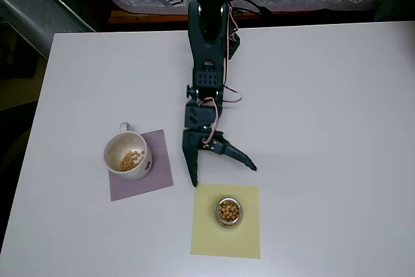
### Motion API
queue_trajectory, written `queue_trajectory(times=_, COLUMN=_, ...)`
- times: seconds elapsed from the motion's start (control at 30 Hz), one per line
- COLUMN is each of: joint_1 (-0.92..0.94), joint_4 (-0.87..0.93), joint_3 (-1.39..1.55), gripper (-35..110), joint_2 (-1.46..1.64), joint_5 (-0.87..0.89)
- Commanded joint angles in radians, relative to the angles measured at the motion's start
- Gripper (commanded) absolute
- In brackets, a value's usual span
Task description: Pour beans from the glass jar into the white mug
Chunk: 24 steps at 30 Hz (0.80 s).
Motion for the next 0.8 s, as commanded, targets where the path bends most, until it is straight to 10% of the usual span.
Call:
queue_trajectory(times=0.0, joint_1=0.021, joint_4=-0.215, joint_3=-0.118, gripper=73, joint_2=-0.129, joint_5=-0.114)
queue_trajectory(times=0.77, joint_1=-0.040, joint_4=-0.313, joint_3=-0.546, gripper=63, joint_2=-0.552, joint_5=-0.199)
